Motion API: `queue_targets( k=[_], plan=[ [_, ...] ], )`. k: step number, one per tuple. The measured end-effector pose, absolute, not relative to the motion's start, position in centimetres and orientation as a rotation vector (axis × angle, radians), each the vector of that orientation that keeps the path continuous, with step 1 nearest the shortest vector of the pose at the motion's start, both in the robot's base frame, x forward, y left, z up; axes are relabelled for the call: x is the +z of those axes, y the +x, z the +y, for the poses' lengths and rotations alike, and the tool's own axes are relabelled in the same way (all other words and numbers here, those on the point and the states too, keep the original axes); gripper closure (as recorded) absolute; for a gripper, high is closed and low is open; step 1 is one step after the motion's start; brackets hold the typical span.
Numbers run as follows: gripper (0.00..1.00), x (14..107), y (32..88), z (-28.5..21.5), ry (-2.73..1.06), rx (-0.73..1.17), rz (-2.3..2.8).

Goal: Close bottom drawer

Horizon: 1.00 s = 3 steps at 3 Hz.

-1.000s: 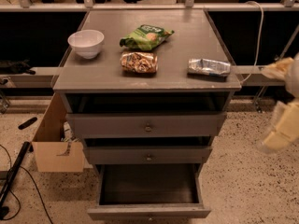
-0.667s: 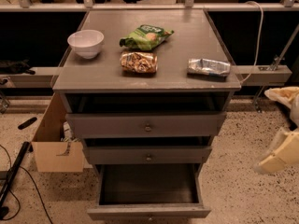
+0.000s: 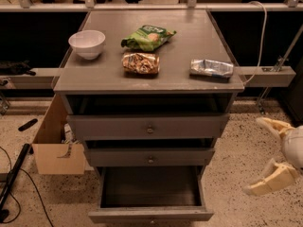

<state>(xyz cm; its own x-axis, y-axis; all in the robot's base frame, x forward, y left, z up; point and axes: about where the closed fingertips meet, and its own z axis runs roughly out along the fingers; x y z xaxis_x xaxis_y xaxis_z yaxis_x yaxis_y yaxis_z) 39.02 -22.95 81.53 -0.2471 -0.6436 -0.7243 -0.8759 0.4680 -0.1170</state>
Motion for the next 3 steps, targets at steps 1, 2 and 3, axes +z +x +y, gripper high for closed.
queue_targets(
  k=[1,2,3],
  plan=[
    [0.00,80.6,38.9,-22.0,-1.279,0.391,1.977],
    [0.00,76.5,38.7,-21.4,-1.251,0.402,1.996],
    [0.00,69.8,39.1,-22.0,-1.199,0.388,2.019]
  ],
)
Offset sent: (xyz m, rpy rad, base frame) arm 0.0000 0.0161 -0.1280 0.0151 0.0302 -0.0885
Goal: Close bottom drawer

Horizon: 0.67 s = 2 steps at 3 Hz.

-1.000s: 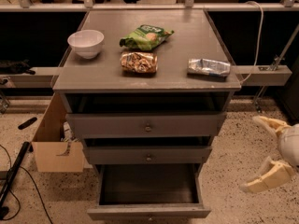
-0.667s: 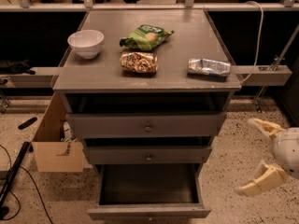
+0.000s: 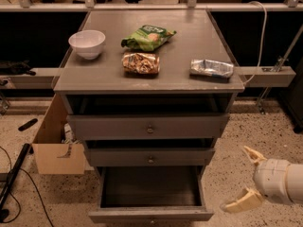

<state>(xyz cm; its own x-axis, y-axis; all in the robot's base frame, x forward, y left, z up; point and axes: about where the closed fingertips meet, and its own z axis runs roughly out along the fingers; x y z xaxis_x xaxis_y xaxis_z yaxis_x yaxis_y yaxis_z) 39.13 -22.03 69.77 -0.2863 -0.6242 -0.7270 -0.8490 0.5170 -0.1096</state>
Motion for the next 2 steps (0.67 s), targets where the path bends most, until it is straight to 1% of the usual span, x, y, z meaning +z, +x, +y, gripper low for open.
queue_targets(
  k=[1,2],
  plan=[
    [0.00,64.79,40.30,-23.83,-1.202,0.330,2.012],
    [0.00,64.79,40.30,-23.83,-1.202,0.330,2.012]
  ],
)
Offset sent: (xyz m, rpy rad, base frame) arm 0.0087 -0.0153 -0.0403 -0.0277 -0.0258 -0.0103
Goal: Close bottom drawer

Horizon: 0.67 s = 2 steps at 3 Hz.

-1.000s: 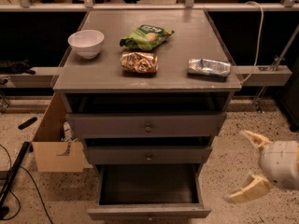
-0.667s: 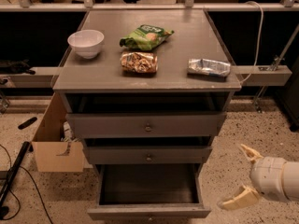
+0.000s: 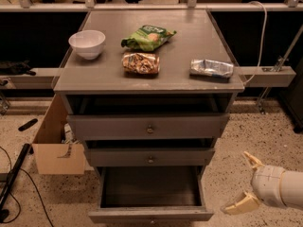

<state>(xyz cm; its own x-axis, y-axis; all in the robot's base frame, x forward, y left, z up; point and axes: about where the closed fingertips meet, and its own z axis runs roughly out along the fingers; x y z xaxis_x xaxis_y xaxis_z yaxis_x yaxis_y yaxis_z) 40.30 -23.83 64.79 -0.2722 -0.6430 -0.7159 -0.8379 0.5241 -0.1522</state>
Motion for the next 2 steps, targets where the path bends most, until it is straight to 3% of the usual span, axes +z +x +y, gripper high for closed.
queue_targets(
  k=[2],
  plan=[
    [0.00,56.7,42.5,-21.3,-1.346,0.357,1.963]
  ],
)
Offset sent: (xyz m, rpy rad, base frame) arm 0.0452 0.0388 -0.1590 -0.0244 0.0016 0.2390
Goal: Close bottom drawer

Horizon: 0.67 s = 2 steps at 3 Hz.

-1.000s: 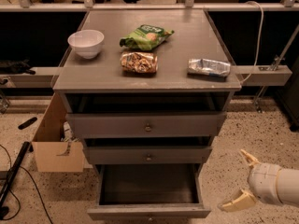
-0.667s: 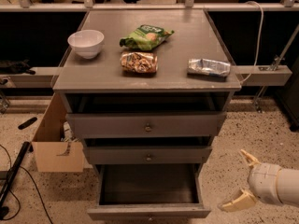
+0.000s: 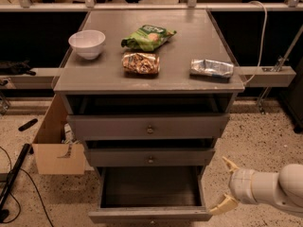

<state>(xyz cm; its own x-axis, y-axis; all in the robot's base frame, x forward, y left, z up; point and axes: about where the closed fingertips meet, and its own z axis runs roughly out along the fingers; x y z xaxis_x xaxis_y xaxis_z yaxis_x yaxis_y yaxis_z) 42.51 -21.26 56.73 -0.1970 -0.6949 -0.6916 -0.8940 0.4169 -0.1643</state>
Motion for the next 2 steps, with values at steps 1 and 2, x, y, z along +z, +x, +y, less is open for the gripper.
queue_targets(
  k=[1,2],
  plan=[
    [0.00,50.3,44.1,-21.1,-1.446,0.440,1.868],
    [0.00,47.2,44.6,-21.7,-1.484,0.491,1.820]
  ],
)
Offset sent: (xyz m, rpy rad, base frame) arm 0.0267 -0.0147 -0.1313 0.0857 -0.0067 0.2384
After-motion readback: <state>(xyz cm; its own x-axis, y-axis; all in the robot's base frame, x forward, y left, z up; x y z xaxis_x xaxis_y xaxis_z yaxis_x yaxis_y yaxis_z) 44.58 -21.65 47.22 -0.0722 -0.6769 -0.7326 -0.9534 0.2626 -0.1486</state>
